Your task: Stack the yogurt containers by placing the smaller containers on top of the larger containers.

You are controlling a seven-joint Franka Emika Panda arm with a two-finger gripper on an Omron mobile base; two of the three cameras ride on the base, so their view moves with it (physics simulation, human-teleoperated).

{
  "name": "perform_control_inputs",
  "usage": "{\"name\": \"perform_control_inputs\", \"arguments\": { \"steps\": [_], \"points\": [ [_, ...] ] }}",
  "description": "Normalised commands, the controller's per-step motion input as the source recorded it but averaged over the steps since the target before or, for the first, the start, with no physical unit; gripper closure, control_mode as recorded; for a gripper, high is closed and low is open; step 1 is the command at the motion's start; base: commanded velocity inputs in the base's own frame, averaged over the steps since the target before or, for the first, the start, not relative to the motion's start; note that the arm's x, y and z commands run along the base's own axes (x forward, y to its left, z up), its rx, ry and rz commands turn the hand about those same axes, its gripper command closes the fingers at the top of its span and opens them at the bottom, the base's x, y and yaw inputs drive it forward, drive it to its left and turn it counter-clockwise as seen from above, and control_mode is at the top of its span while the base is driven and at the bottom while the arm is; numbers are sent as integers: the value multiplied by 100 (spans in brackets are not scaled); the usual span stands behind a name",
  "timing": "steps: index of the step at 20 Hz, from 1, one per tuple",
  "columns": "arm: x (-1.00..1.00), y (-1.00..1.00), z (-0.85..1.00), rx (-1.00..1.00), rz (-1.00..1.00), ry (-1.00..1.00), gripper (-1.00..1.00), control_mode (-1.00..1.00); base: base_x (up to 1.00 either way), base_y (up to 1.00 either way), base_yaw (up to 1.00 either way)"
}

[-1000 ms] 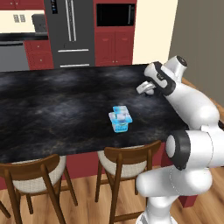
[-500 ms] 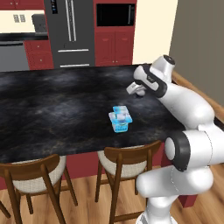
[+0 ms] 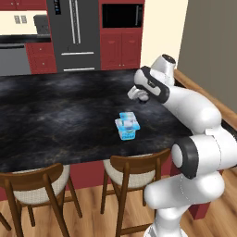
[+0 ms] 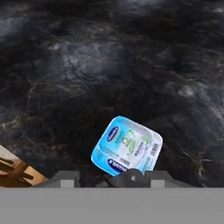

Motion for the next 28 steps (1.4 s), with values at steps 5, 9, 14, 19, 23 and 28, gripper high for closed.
{"name": "perform_control_inputs", "arguments": {
  "steps": [5,9,14,19,23,28],
  "points": [
    [0,17,-22,-2,-2,7,100,-100,0,0,0],
    [0,12,-14,0,0,6,100,-100,0,0,0],
    [7,16,-16,0,0,5,100,-100,0,0,0],
    [7,2,-20,-1,0,3,100,-100,0,0,0],
    [19,1,-16,0,0,2,100,-100,0,0,0],
    [27,6,-12,0,0,2,100,-100,0,0,0]
  ]
}}
